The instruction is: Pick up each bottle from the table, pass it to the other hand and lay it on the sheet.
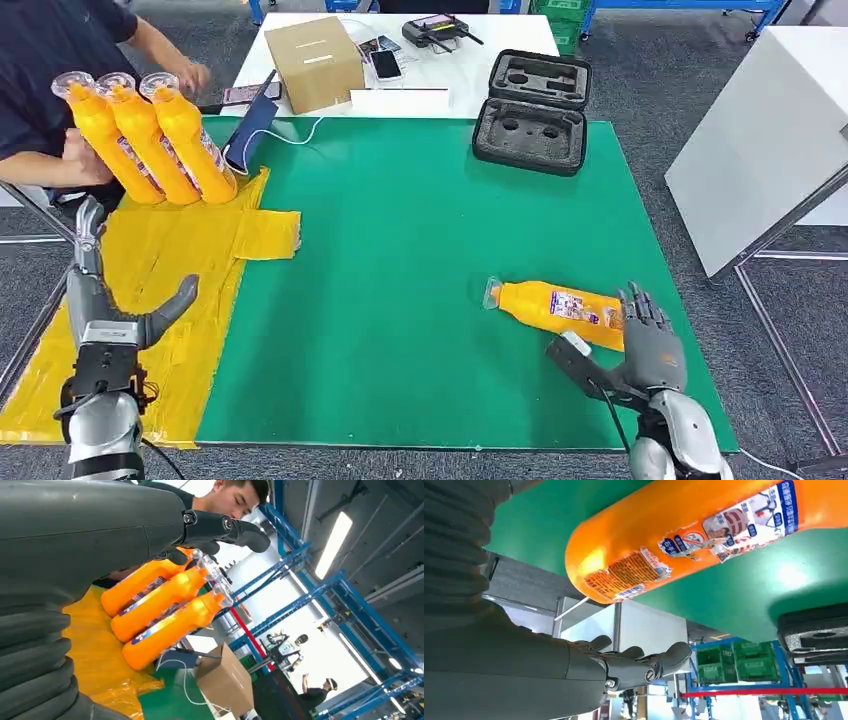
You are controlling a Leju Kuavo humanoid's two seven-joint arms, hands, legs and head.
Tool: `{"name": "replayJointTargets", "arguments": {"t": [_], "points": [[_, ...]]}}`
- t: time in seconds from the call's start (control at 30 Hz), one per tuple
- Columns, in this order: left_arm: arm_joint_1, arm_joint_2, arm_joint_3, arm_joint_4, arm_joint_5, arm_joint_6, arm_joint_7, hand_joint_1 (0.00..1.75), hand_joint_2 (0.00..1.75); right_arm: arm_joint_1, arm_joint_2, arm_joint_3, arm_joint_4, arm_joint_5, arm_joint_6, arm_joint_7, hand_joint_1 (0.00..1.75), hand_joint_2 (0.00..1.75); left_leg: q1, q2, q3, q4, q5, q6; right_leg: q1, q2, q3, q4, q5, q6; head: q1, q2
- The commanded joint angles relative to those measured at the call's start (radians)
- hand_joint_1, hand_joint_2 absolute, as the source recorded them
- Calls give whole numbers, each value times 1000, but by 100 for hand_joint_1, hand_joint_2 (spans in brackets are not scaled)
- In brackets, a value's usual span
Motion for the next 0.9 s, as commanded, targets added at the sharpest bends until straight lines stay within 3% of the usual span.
{"name": "replayJointTargets", "arguments": {"t": [0.03,0.9], "points": [[-44,8,-26,69,-1,-5,3,0,175,-72,1,1,112,-5,14,3,0,175,1,1,2,-1,0,-1,1,2,2,-1,1,-1,0,0],[-77,15,-45,102,3,-15,-3,0,175,-185,-38,31,236,-7,61,49,0,175,1,2,1,0,1,0,1,3,1,-1,2,0,0,0]]}}
